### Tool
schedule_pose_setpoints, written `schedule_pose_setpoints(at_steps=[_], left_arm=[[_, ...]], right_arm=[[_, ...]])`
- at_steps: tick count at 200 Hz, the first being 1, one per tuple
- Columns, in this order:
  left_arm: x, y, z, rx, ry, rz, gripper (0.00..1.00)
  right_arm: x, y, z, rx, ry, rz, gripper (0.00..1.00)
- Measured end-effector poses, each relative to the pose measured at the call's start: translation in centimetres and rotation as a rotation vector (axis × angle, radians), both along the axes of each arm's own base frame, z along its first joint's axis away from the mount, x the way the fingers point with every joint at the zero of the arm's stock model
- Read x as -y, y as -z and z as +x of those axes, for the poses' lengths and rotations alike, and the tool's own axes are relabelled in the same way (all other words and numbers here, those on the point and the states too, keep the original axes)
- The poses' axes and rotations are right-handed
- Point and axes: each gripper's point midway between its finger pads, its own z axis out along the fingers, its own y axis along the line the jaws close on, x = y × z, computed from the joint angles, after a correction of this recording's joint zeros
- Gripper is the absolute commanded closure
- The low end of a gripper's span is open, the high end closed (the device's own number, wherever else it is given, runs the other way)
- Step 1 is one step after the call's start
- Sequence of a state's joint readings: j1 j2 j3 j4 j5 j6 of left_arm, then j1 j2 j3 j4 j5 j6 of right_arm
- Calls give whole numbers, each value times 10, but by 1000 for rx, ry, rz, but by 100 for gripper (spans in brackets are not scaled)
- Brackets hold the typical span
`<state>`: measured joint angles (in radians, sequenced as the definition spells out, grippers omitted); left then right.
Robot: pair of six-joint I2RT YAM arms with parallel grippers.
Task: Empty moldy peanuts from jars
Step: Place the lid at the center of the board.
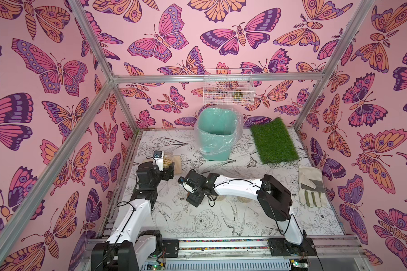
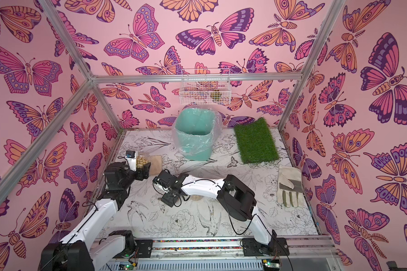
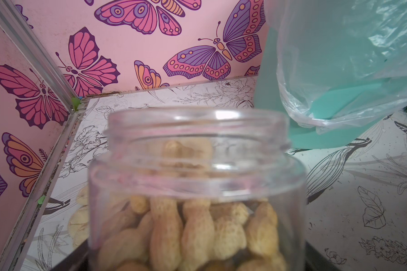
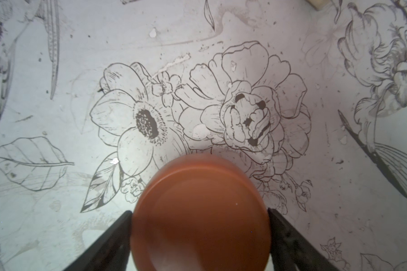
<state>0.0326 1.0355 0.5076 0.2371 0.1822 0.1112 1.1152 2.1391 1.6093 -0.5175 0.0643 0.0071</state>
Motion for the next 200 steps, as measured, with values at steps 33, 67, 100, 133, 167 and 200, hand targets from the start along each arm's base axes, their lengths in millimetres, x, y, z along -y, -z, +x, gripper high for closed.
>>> schedule_pose_setpoints(at_steps=[33,67,100,133,167,200], left_arm=[[0,0,0,0,1,-1,100],[0,0,0,0,2,-2,100],[0,0,0,2,2,-2,100],[1,-2,-1,6,5,-3,100],[2,-3,-2,10,13,-6,100],[9,-3,-7,-7,51,-16,100]], right_arm=[[4,5,0,-9,22,-20,29],[5,5,1,-2,35,-22,18],[4,5,2,-4,47,-15,4],[2,3,3,-1,51,-1,1],[1,-3,4,5,54,12,1],[3,-35,4,38,58,64,1]])
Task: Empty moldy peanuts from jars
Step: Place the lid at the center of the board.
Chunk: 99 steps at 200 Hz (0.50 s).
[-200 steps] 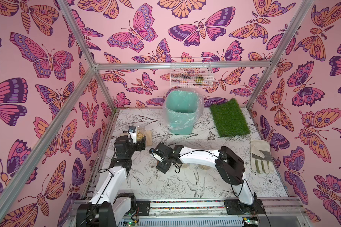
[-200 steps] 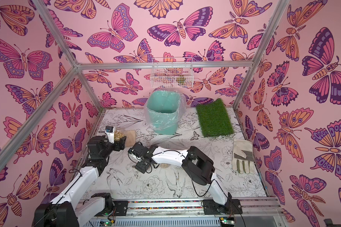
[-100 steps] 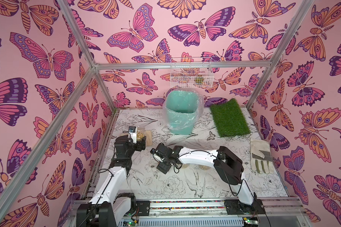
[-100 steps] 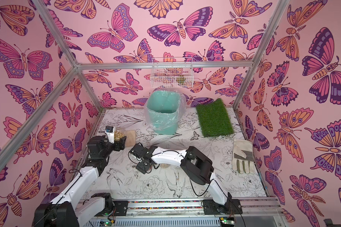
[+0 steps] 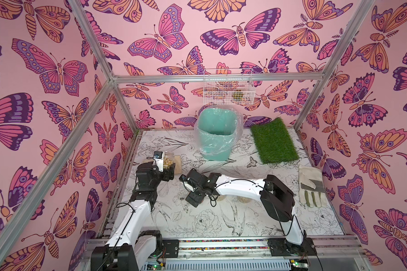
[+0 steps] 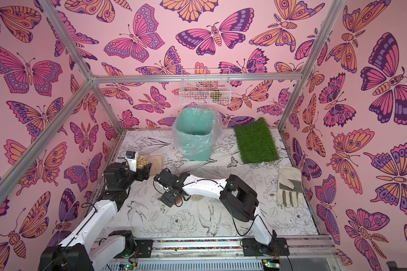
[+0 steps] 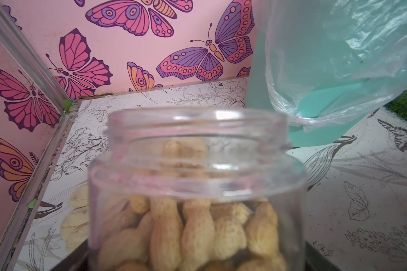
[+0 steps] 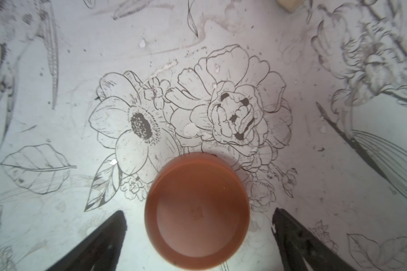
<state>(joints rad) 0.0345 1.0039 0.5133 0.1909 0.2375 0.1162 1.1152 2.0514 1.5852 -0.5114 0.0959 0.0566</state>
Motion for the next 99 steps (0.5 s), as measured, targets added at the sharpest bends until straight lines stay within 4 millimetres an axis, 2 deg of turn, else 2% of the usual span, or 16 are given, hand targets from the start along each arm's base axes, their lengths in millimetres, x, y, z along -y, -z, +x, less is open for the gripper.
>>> schedule_pose_setpoints(at_steps=[26,60,81,99], left_arm=[[6,-13,1,4,43,1,100],[16,-55,9,73,109,13,100],[23,-79,16,117,144,24,100],[29,-92,21,136,176,34,100]], right_arm=[[8,-46,1,53,24,74,1],[29,-111,3,105,80,232,1],[49,-141,10,132,134,328,1],[66,-159,17,147,184,401,1]])
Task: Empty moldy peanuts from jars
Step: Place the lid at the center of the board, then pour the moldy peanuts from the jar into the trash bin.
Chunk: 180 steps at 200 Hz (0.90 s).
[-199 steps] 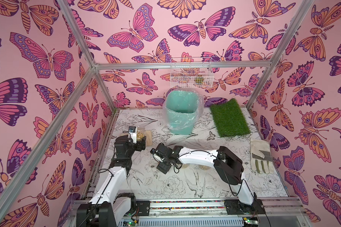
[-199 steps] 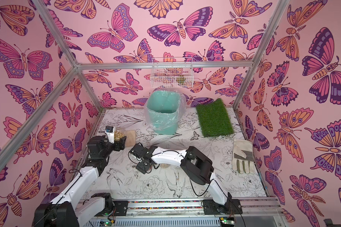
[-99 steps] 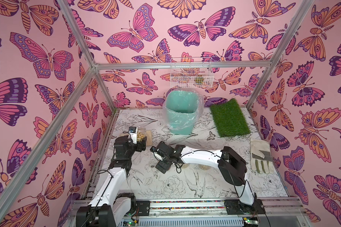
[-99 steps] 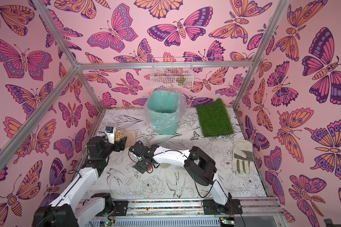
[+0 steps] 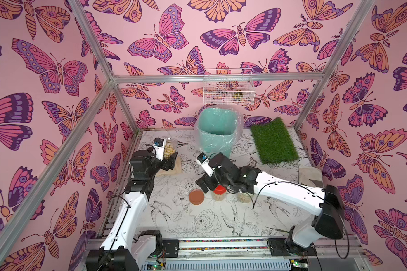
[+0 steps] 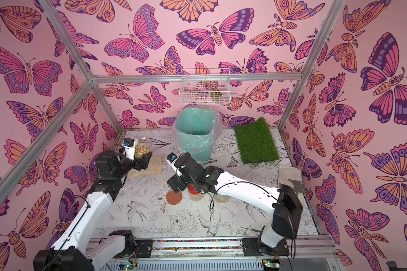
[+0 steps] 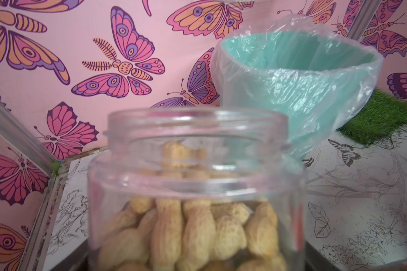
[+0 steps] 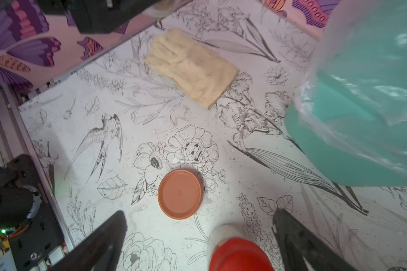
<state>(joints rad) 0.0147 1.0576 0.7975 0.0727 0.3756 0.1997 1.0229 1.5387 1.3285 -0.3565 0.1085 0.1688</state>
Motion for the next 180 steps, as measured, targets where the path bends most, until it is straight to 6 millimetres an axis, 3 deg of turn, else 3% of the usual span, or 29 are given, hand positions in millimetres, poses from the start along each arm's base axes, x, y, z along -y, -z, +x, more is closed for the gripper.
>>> schedule_pose_setpoints(at_steps=[35,61,102,141,180], left_arm=[[19,-18,11,17,74,38,100],[34,-32,24,36,126,86,100],[56,-54,54,77,191,160,100],[75,-65,91,109,229,239,100],[107,-71,124,153,289,331,100]], right_arm=[[41,-28,18,10,114,147,1],[71,-35,29,-7,184,230,1],[105,-18,36,-68,261,278,1],[125,4,38,-137,311,296,1],[138,11,39,-156,339,307,1]])
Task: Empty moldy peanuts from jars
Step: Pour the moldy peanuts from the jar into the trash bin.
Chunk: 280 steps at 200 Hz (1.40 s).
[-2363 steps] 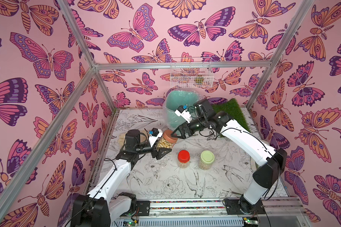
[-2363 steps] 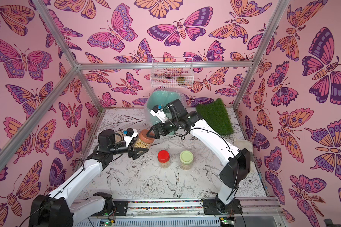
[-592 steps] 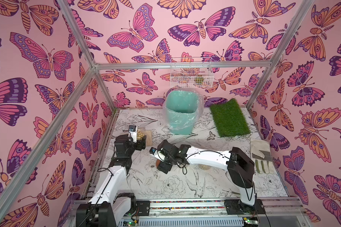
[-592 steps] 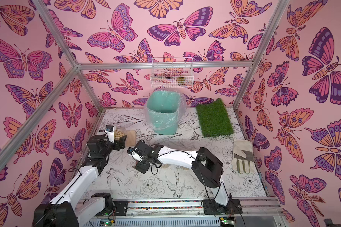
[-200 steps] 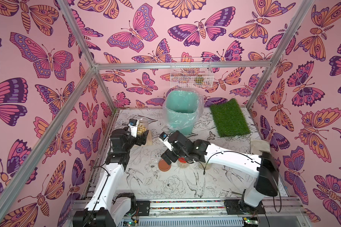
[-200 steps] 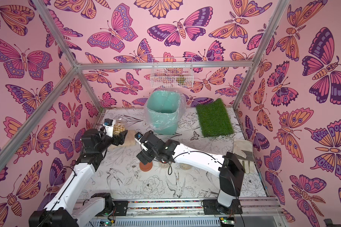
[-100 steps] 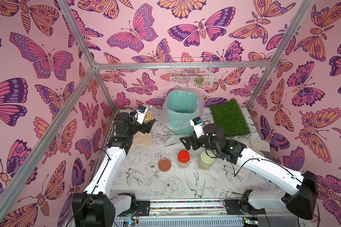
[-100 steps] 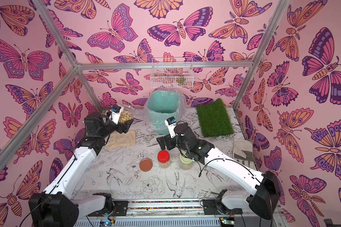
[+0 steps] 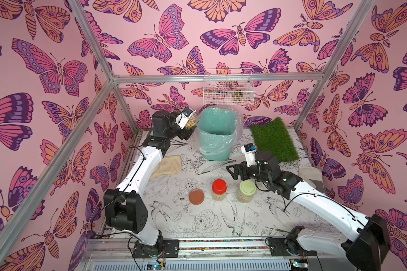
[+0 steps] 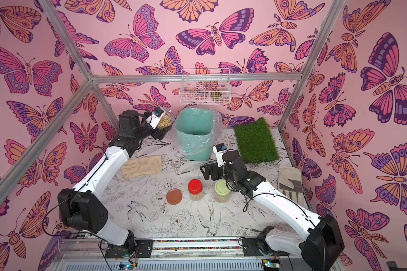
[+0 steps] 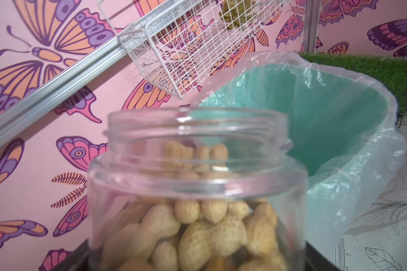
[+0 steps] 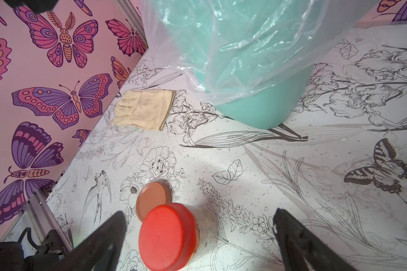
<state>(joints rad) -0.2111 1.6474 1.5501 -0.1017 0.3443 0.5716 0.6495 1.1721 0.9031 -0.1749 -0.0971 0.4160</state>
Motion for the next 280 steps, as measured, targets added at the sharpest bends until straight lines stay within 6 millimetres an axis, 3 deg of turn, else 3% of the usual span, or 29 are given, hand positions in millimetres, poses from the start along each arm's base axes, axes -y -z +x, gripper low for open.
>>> schedule_pose_setpoints(at_steps=[51,98,175,280], left_arm=[[49,-1,32,87,90,159,100],[71,8,45,163,132,349,100],[75,-6,50,332,152,692,100],[79,1,56,485,269,1058,100]], right_arm=[[14,10,-1,-14,22,3,1],[24,20,-3,-28,38,0,1],[28,28,-2,-36,41,9,1],[26,32,-1,-43,39,38,1]])
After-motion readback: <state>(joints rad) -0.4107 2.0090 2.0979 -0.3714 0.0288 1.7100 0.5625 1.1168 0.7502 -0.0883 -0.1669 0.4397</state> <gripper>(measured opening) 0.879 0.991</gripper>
